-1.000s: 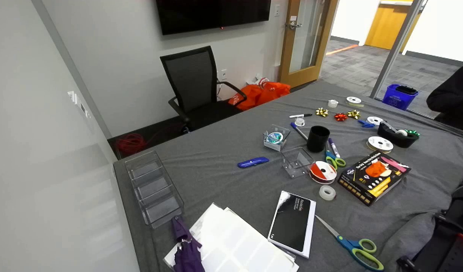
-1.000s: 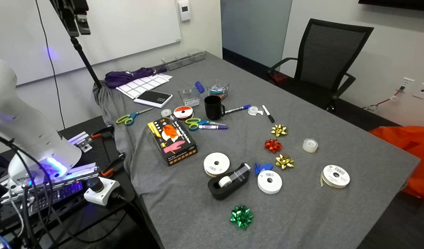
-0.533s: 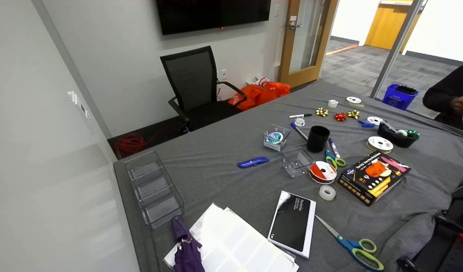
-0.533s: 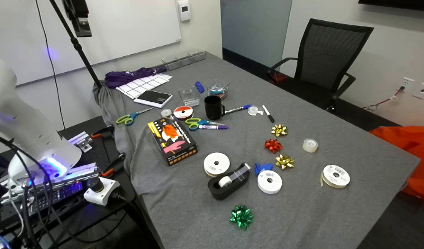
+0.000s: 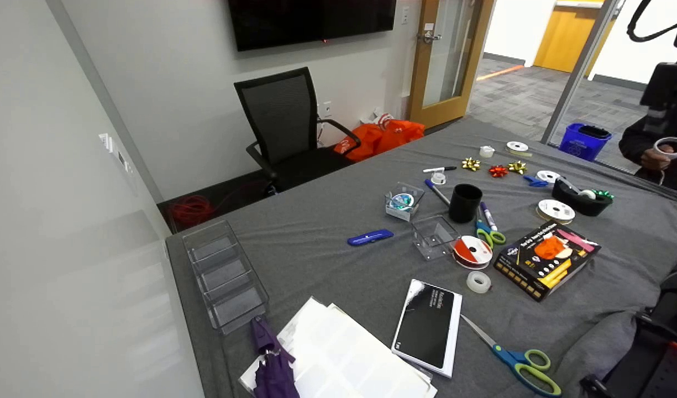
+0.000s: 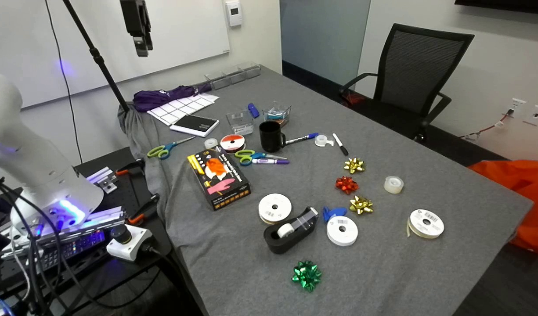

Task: Put the marker that is at the right of the black cup in the black cup

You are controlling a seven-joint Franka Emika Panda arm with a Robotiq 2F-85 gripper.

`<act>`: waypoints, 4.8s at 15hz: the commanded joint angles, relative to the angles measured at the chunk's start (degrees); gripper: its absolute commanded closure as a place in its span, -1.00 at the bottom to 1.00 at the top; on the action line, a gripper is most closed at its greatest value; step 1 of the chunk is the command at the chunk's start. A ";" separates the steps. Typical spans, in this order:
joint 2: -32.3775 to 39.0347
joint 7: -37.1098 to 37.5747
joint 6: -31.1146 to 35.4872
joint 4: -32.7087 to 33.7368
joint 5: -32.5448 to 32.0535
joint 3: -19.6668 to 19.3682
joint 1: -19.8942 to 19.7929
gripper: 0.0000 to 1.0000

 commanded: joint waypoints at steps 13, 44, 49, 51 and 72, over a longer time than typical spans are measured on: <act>19.35 16.46 21.89 7.27 3.23 -0.83 -5.93 -1.00; 59.54 12.93 62.97 12.37 9.15 -8.04 -4.04 -1.00; 66.05 12.21 70.29 15.24 9.89 -9.04 -3.37 -1.00; 68.27 11.31 71.09 17.59 10.61 -8.90 -3.88 -1.00; 70.60 6.92 65.68 21.94 15.30 -6.09 -6.35 -1.00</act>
